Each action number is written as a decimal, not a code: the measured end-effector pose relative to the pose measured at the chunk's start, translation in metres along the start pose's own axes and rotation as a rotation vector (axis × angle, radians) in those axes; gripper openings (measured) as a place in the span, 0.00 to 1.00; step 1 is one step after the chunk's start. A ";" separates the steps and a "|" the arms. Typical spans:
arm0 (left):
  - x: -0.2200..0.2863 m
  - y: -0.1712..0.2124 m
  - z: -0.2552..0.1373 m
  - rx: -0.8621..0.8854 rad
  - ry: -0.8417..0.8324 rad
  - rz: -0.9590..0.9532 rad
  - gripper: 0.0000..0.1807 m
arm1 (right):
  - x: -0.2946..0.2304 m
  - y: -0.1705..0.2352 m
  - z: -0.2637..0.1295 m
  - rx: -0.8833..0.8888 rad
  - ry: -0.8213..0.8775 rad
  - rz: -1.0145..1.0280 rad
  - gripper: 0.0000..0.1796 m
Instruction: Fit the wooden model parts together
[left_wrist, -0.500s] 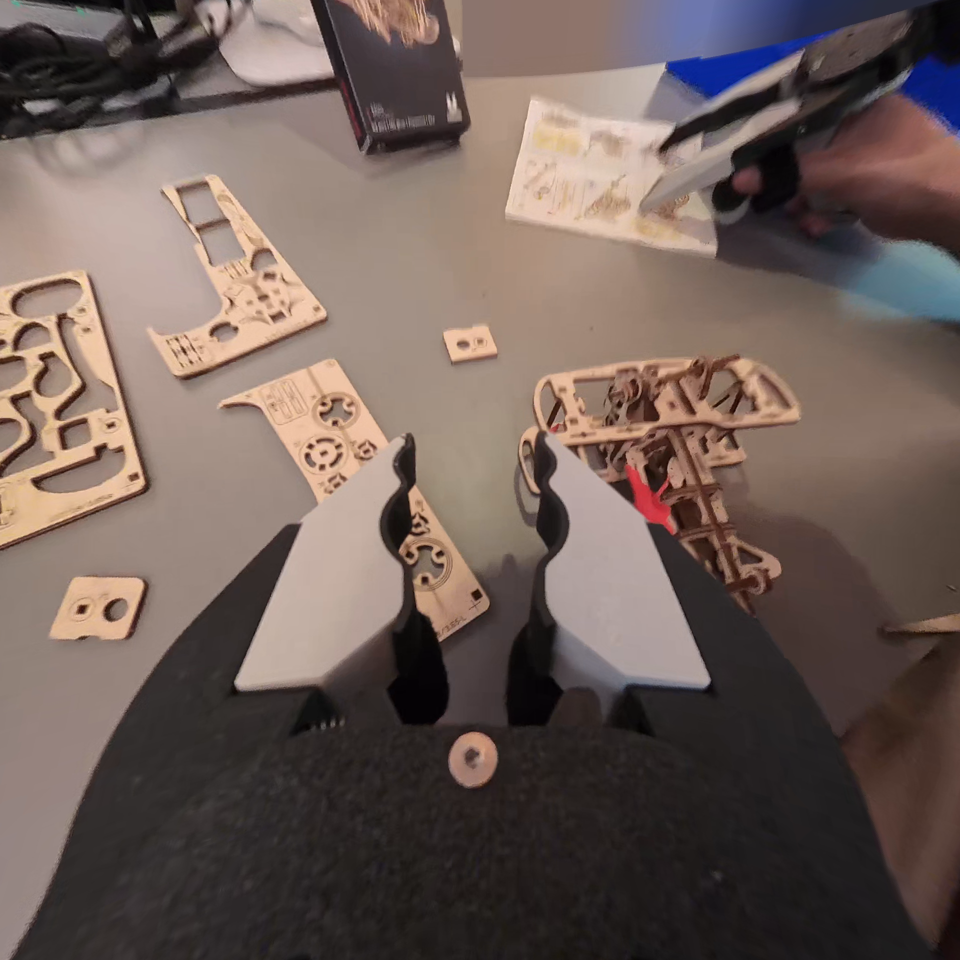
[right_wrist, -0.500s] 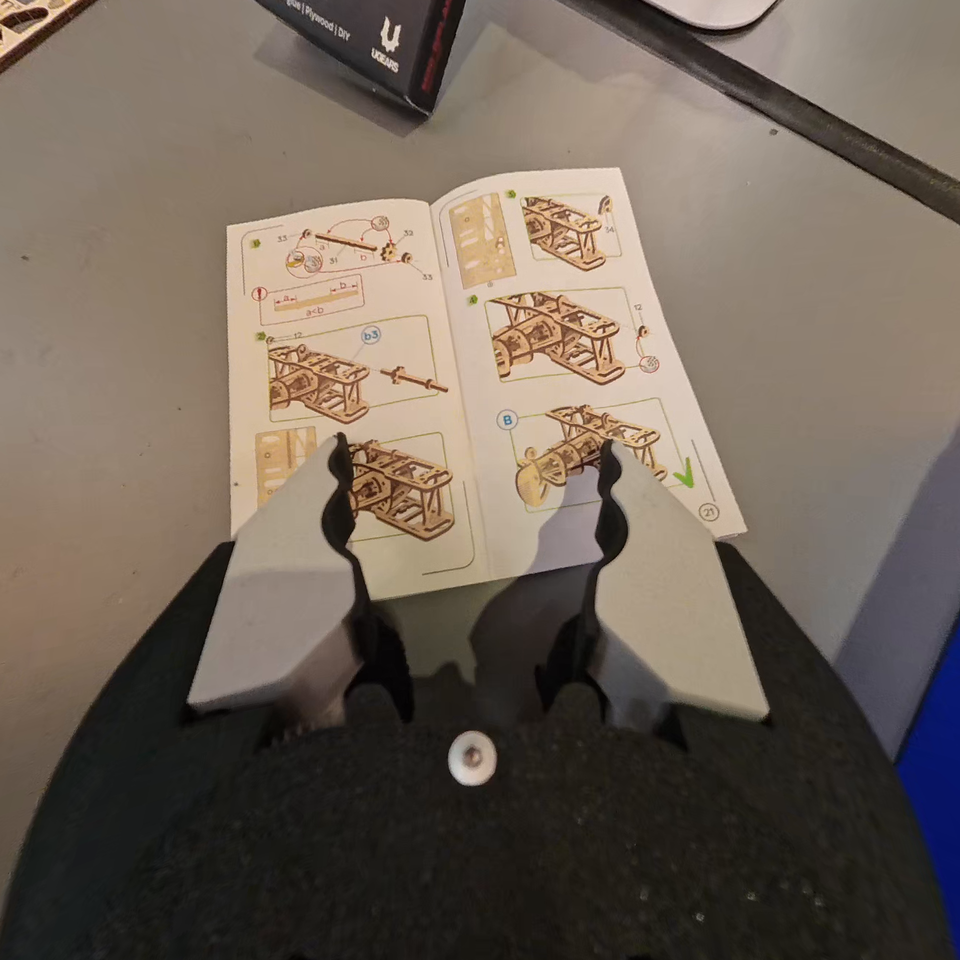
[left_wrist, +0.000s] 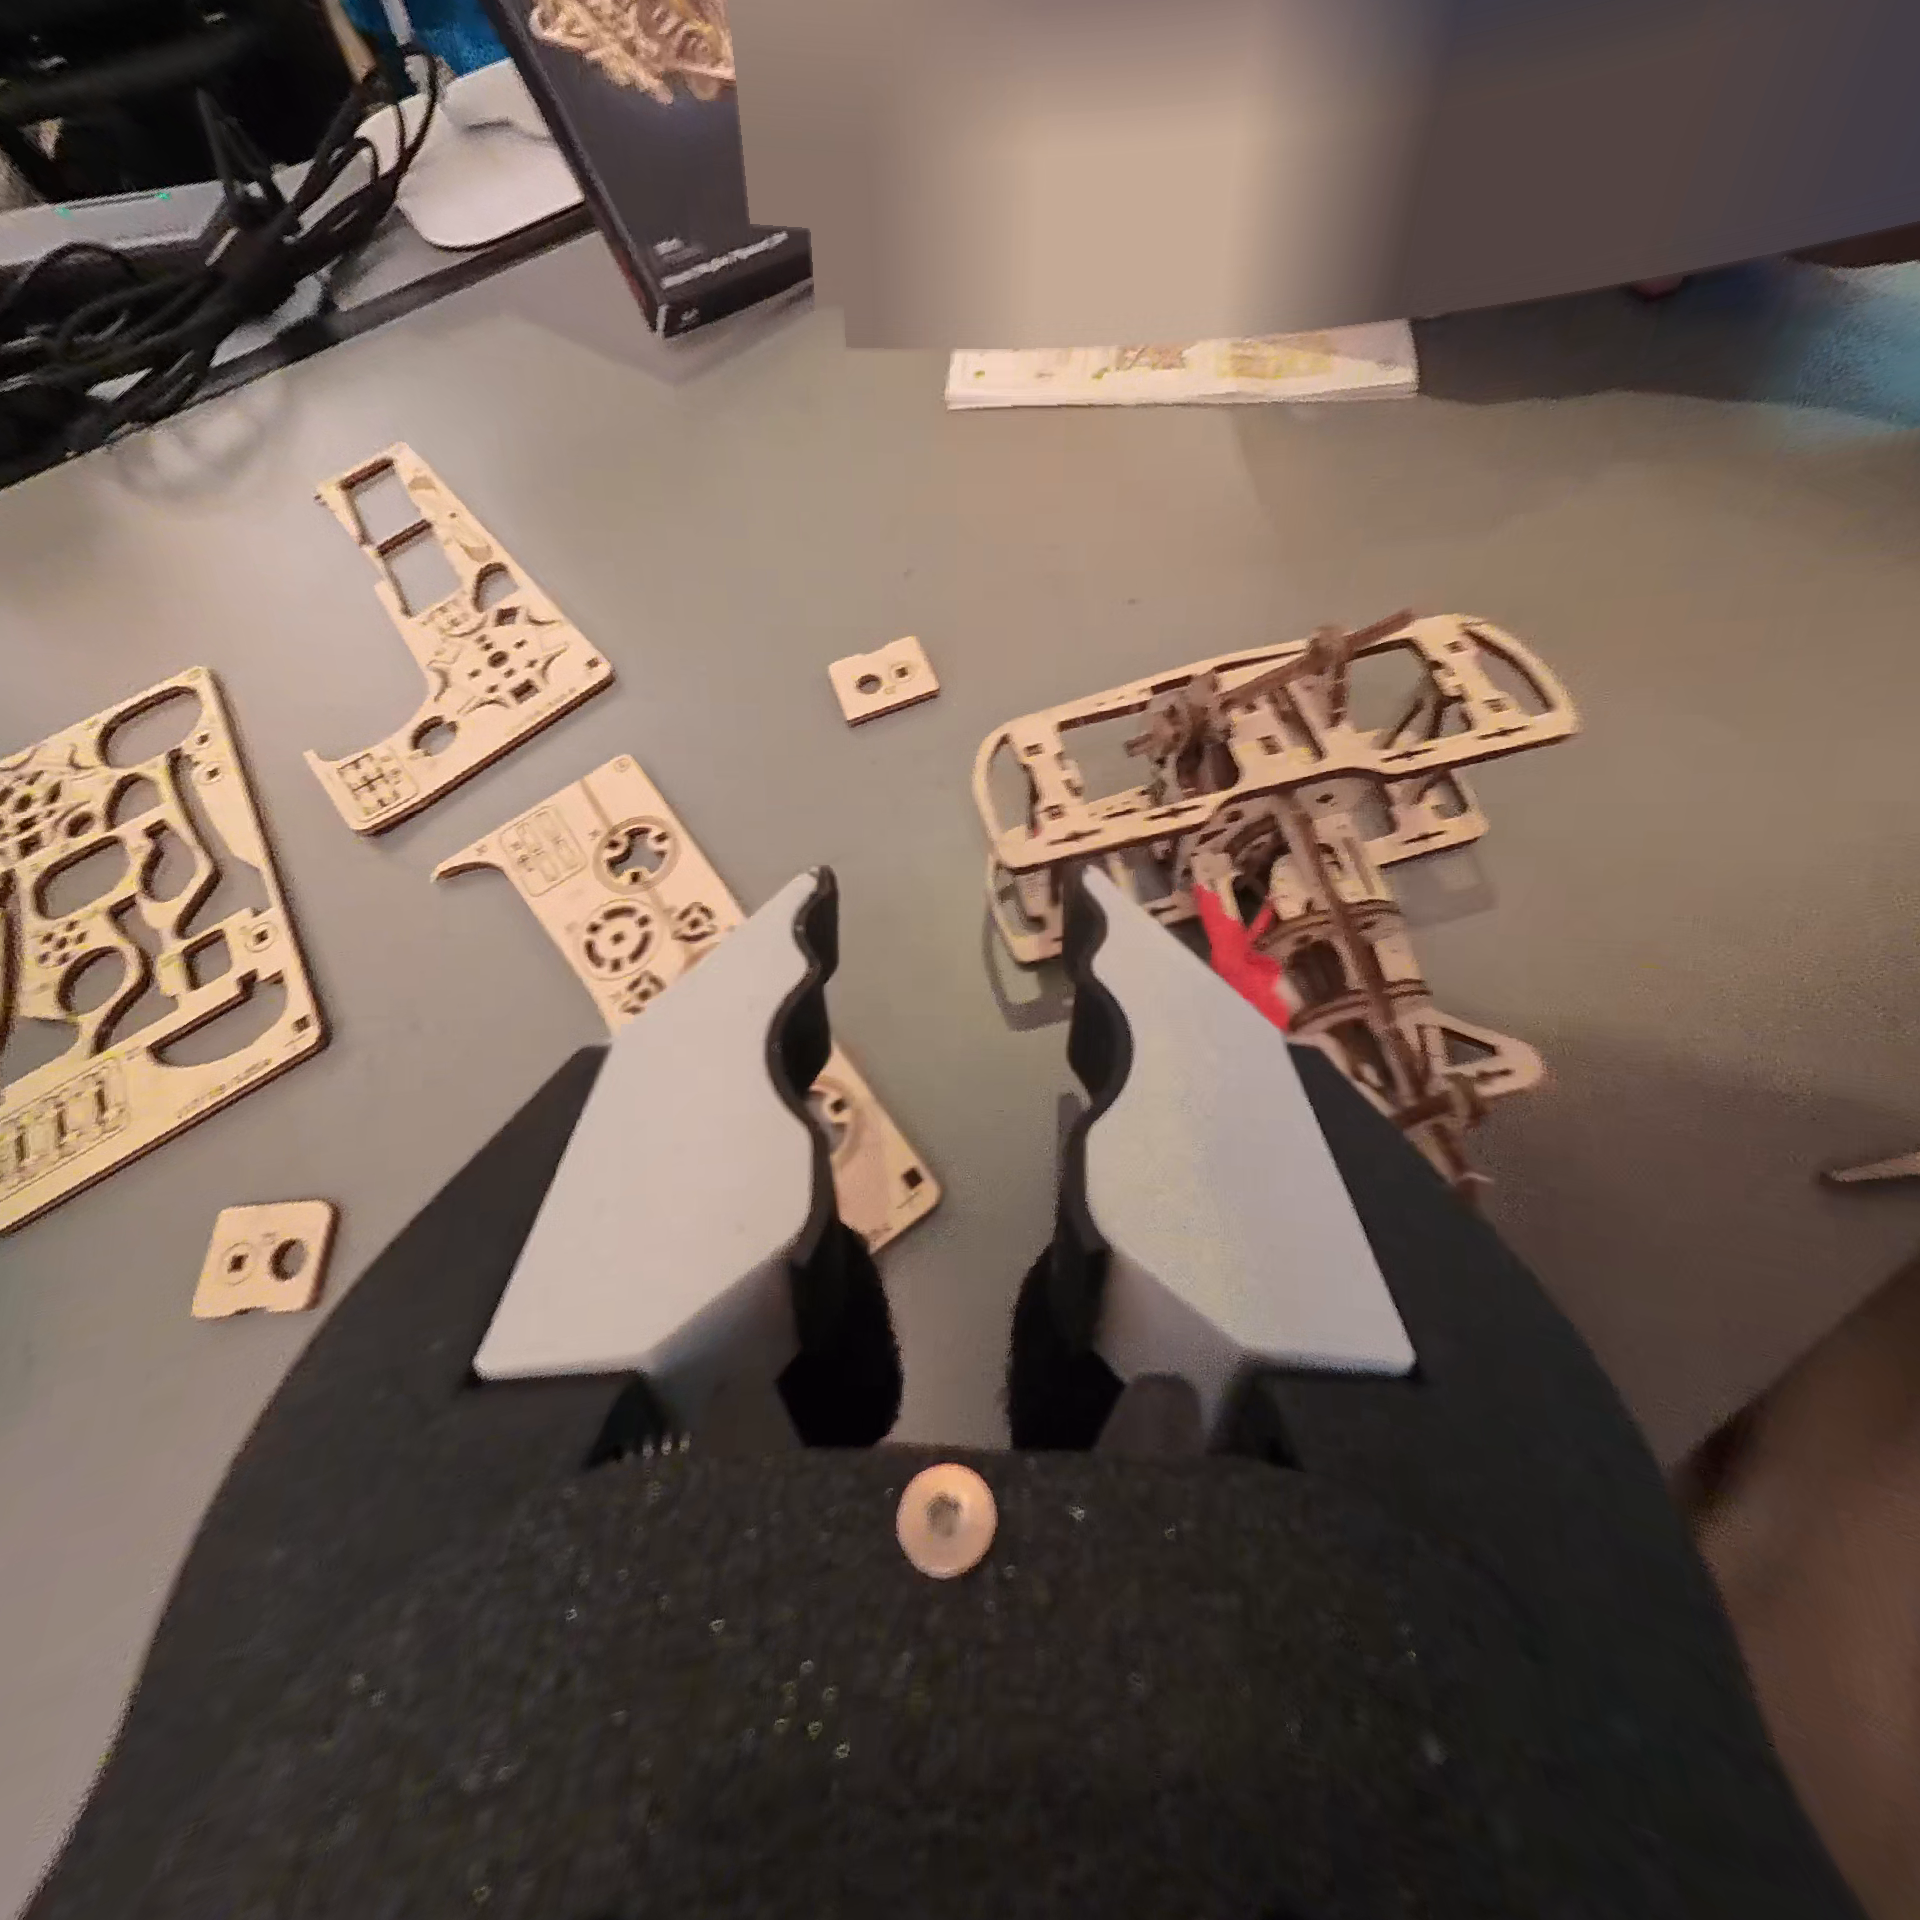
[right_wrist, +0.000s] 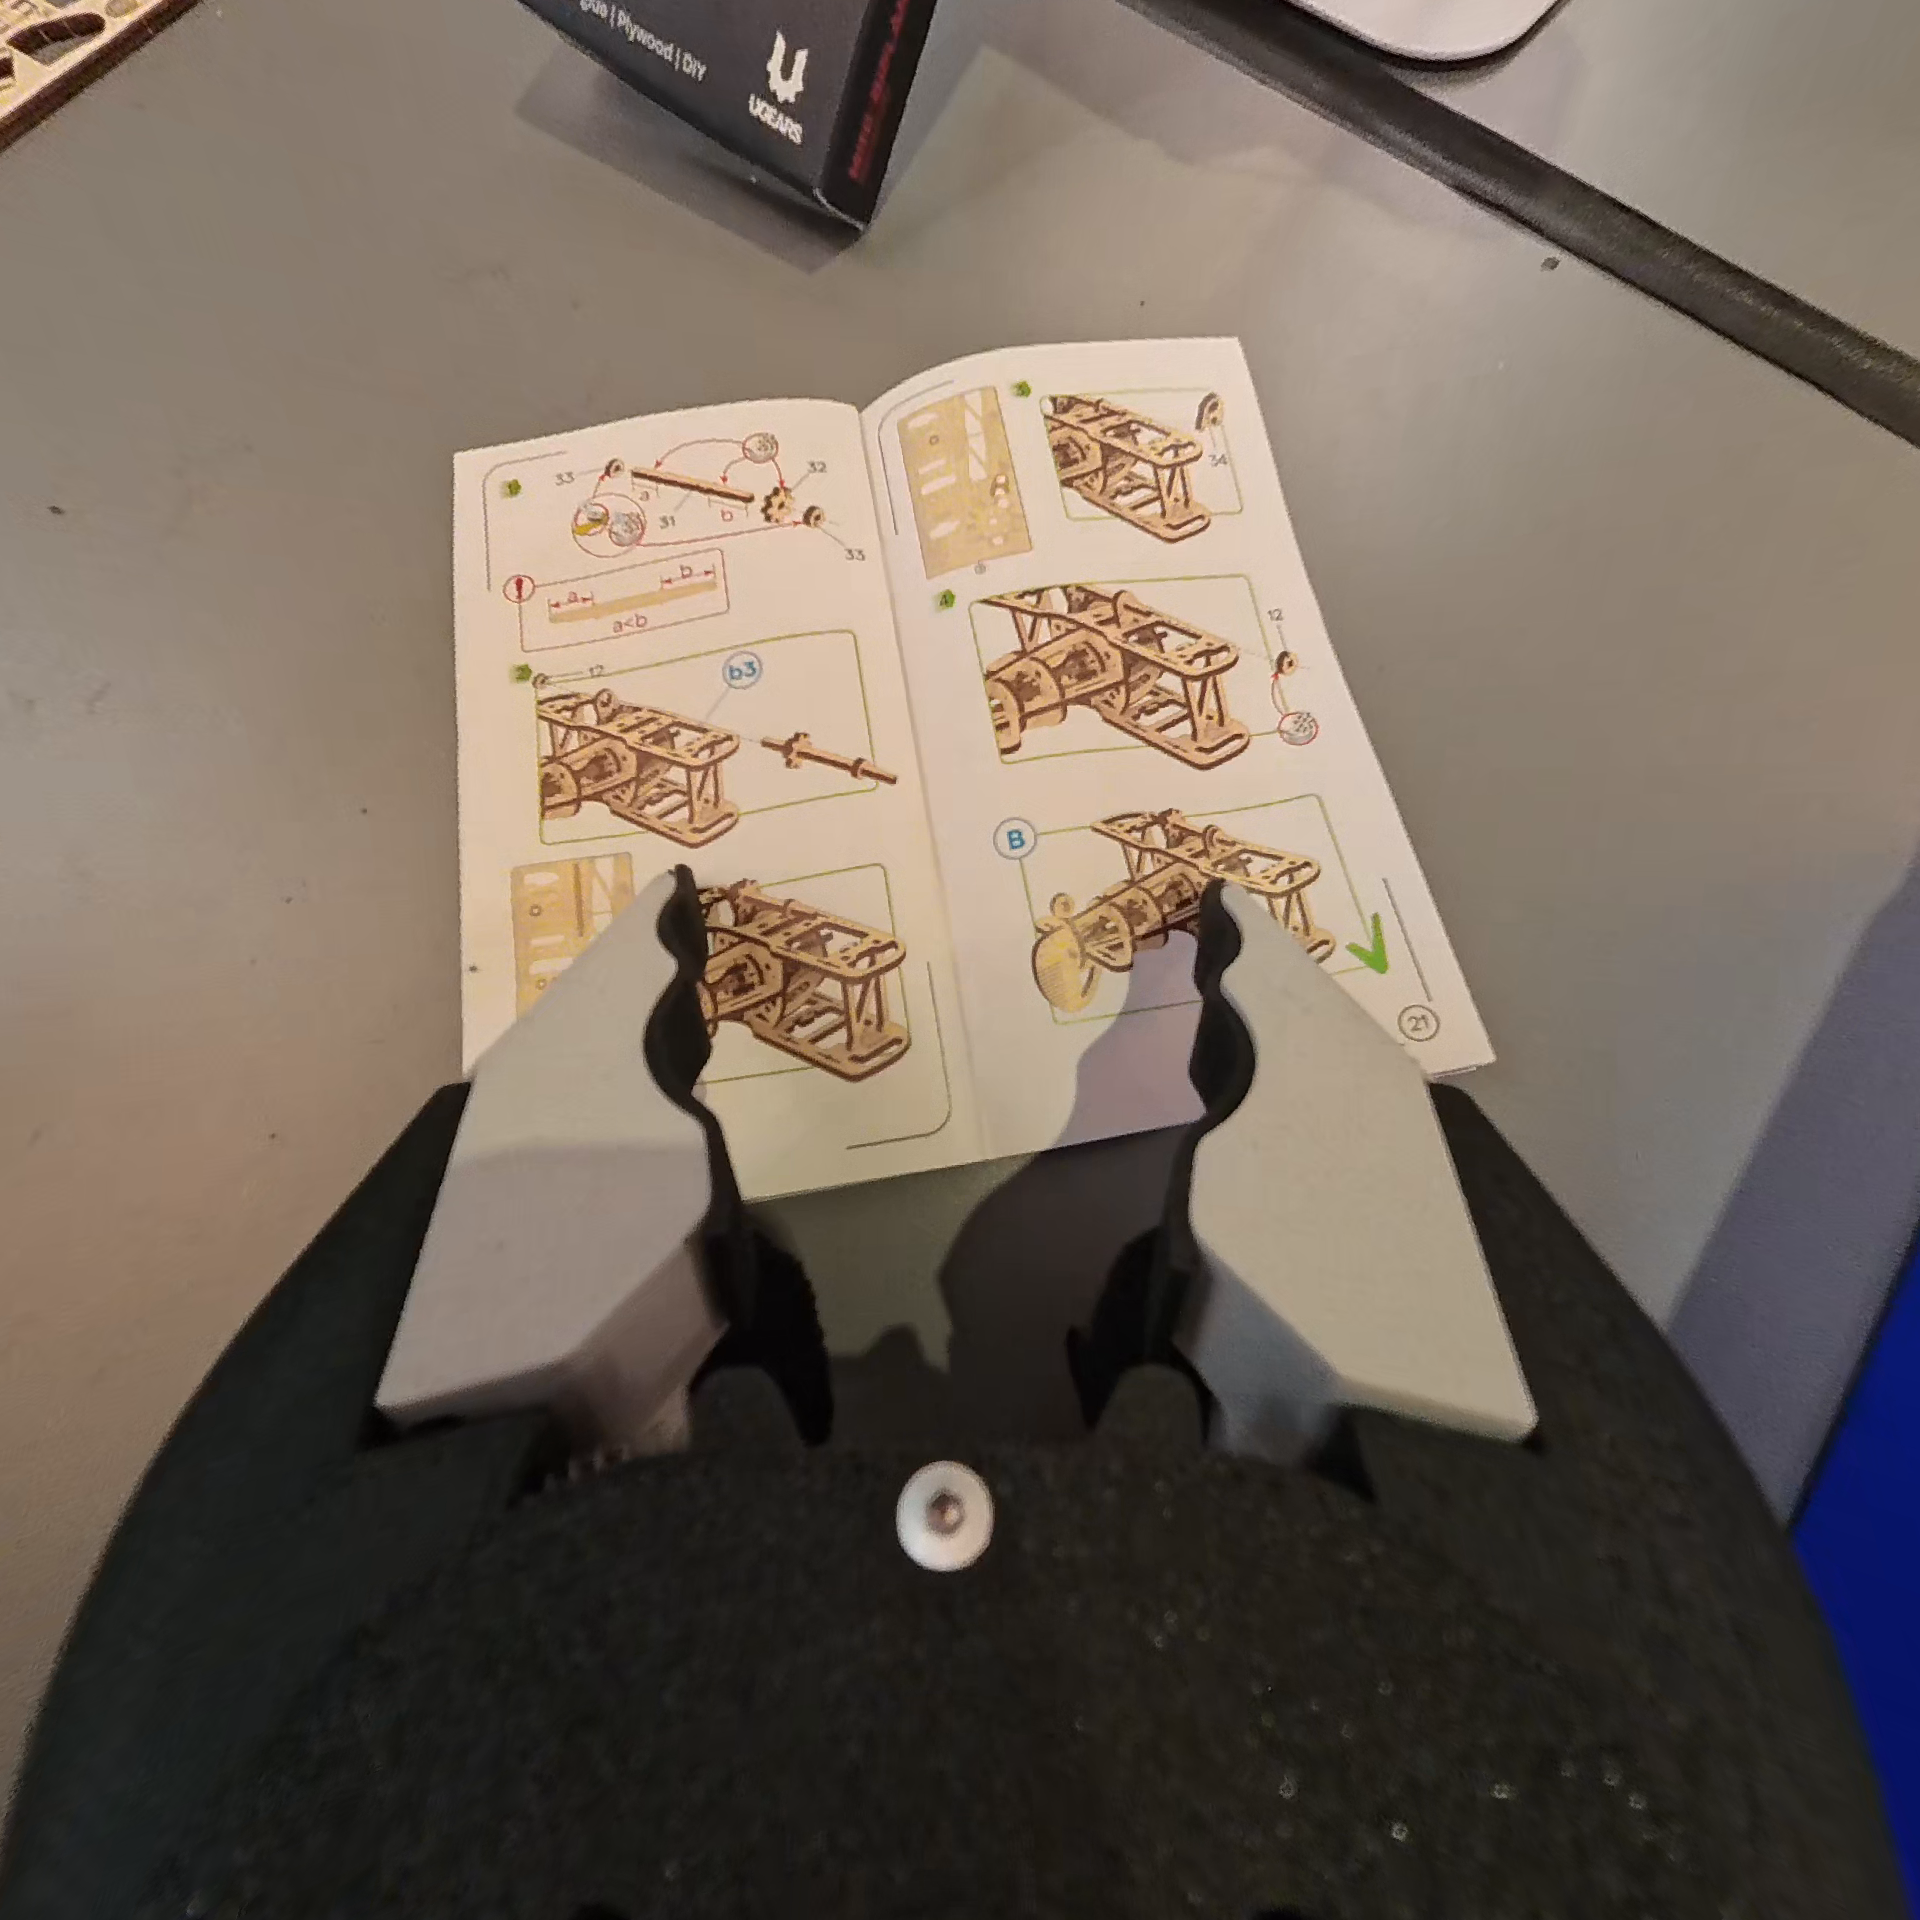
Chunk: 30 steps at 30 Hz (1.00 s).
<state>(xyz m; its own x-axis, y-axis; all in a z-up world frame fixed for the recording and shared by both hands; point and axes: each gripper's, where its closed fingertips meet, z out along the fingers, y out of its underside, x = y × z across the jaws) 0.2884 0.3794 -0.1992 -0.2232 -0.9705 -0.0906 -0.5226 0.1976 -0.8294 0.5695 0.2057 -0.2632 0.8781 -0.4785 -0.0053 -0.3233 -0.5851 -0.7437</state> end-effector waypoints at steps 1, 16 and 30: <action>0.006 -0.002 -0.001 0.004 0.016 0.006 0.23 | 0.000 0.000 0.000 0.000 0.000 0.000 0.52; 0.049 -0.013 0.000 0.010 0.055 0.175 0.21 | 0.000 0.000 0.000 0.000 -0.003 0.000 0.52; 0.050 -0.010 0.002 -0.005 0.057 0.180 0.21 | 0.000 0.000 0.000 0.000 -0.003 -0.001 0.52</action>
<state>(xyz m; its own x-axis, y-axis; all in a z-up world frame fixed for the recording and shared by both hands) 0.2844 0.3281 -0.1968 -0.3595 -0.9101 -0.2062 -0.4739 0.3684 -0.7998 0.5693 0.2054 -0.2631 0.8792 -0.4764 -0.0067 -0.3228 -0.5854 -0.7437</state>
